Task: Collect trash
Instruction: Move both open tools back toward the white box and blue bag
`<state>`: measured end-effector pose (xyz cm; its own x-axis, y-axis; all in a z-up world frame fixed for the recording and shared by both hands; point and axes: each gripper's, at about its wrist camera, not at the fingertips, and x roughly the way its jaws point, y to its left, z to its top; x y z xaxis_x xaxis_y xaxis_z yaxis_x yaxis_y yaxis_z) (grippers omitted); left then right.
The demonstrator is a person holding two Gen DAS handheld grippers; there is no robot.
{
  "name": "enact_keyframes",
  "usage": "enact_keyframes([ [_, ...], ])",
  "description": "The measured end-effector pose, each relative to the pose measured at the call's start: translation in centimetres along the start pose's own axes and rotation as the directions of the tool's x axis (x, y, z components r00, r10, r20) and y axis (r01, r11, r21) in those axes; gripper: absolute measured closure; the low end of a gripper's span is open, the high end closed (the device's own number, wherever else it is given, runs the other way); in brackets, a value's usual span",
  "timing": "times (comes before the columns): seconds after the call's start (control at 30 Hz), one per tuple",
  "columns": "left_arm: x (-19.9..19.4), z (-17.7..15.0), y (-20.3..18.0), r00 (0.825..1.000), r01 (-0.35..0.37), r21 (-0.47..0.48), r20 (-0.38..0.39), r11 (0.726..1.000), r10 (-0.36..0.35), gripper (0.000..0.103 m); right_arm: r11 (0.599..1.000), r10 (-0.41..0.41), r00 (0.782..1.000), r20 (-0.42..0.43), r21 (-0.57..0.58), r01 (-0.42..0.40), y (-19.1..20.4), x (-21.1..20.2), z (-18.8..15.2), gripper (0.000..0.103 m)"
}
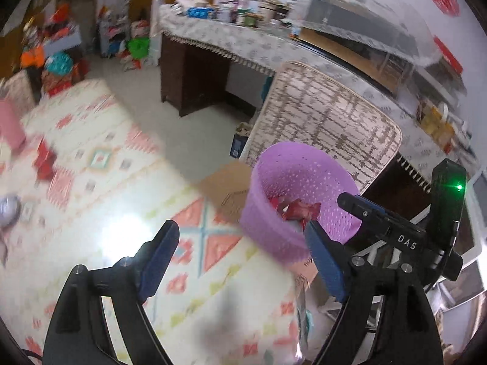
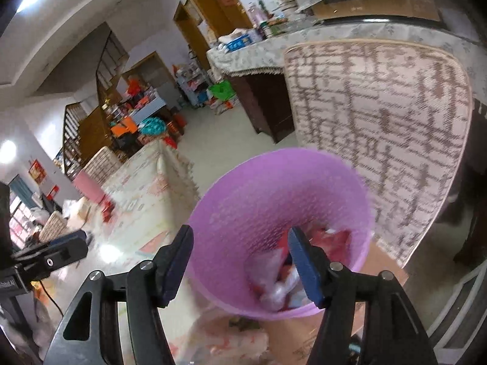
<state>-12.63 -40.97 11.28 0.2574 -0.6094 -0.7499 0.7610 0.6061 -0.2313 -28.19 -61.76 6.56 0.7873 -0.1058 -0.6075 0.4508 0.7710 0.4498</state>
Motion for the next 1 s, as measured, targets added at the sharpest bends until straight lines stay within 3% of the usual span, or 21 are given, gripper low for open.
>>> enact_keyframes([
  [0.07,-1.2,-1.2,1.9,1.000,-0.018,-0.033,0.007,0.999,0.018,0.020,0.999,0.021,1.000,-0.009,-0.032,-0.022,1.9,-0.1,-0.7,0.033],
  [0.2,-3.8,-4.0,6.0,0.992,-0.121,-0.119,0.024,0.985,0.125,0.020,0.995,0.046,0.998,-0.030,-0.087,-0.049,5.2,0.3,-2.1,0.026],
  [0.37,-6.6,-7.3,10.9,0.983,-0.163,-0.240,0.040,0.957,0.178,0.019,0.987,0.062,0.993,-0.102,-0.142,-0.076,9.3,2.5,-4.4,0.026],
  [0.6,-8.9,-11.4,16.3,0.934,-0.333,-0.303,0.023,0.893,0.356,0.019,0.953,0.056,0.974,-0.221,-0.279,-0.118,16.7,6.6,-8.3,0.025],
  [0.8,-10.4,-13.8,20.3,0.904,-0.399,-0.368,-0.005,0.840,0.427,0.019,0.920,0.042,0.965,-0.258,-0.366,-0.138,21.3,8.9,-10.3,0.024],
  [1.0,-11.5,-15.5,23.7,0.899,-0.401,-0.436,-0.020,0.805,0.437,0.019,0.907,0.029,0.959,-0.282,-0.395,-0.144,22.8,10.1,-11.4,0.024],
])
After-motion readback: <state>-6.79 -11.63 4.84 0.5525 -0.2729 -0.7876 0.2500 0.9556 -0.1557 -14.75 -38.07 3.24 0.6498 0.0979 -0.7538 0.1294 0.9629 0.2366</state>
